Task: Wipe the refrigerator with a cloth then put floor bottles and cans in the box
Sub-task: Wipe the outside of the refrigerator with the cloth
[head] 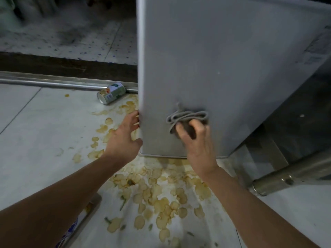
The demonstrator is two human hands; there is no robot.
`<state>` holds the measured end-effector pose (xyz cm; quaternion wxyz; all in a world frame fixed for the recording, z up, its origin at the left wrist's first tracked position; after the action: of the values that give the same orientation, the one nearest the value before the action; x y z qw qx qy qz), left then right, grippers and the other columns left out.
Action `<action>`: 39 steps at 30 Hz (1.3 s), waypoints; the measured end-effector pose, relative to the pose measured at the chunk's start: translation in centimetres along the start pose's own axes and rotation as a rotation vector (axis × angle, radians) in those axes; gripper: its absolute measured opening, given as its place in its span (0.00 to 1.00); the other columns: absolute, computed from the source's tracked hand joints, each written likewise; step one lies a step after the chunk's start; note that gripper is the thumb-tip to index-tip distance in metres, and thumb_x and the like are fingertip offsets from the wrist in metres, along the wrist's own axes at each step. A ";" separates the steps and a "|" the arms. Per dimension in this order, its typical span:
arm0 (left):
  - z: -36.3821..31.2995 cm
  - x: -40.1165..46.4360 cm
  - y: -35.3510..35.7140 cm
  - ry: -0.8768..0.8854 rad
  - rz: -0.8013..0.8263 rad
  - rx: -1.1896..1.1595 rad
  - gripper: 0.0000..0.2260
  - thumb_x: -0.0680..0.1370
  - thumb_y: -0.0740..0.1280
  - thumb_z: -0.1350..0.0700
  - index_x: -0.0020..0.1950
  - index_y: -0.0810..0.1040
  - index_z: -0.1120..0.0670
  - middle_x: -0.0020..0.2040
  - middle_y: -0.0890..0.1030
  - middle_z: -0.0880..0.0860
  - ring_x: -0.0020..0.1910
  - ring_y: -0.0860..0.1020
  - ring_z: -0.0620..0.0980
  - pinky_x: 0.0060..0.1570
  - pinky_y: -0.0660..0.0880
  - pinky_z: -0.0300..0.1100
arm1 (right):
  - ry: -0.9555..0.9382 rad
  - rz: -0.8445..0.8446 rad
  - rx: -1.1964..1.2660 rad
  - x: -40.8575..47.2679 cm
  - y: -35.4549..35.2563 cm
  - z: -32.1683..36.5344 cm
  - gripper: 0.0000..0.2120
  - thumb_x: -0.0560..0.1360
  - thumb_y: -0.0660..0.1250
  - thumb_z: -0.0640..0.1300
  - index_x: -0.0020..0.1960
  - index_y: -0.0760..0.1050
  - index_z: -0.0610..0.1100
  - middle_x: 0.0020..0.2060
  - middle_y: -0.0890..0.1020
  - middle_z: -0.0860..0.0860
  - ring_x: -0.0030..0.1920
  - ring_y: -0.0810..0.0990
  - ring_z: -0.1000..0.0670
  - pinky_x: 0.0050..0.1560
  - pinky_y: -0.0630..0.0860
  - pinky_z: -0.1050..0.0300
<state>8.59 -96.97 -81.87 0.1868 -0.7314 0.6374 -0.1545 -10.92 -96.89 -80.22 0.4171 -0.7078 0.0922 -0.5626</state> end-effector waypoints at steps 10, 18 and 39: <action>1.1 0.2 0.3 -0.029 0.111 -0.147 0.32 0.72 0.63 0.72 0.68 0.64 0.45 0.61 0.73 0.45 0.61 0.72 0.43 0.51 0.73 0.36 | -0.042 -0.118 -0.038 2.4 -1.0 0.8 0.24 0.73 0.63 0.33 0.65 0.69 0.51 0.59 0.65 0.47 0.46 0.68 0.45 0.43 0.72 0.53; 1.8 0.6 -0.3 -0.062 0.153 -0.290 0.27 0.70 0.58 0.77 0.63 0.70 0.54 0.58 0.76 0.48 0.60 0.74 0.44 0.51 0.74 0.30 | -0.362 0.114 -0.110 2.1 1.2 4.8 0.25 0.69 0.68 0.34 0.64 0.75 0.49 0.59 0.65 0.50 0.43 0.67 0.45 0.38 0.74 0.52; 6.3 0.8 0.4 -0.244 0.235 -0.199 0.33 0.72 0.61 0.72 0.72 0.61 0.49 0.71 0.67 0.50 0.70 0.65 0.48 0.58 0.67 0.41 | -0.667 0.633 -0.364 -5.7 10.9 7.9 0.28 0.74 0.61 0.46 0.74 0.61 0.51 0.68 0.66 0.57 0.53 0.68 0.49 0.47 0.72 0.56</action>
<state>11.26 -97.28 -87.66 0.2061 -0.6801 0.7032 0.0218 -2.34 -96.54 -92.01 0.4439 -0.8478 0.2612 -0.1259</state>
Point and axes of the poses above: each hand's wrist, its own x-axis towards the middle knuckle, its own y-axis out of the palm, z = x × y, the point moved 6 cm from there along x, towards the middle knuckle
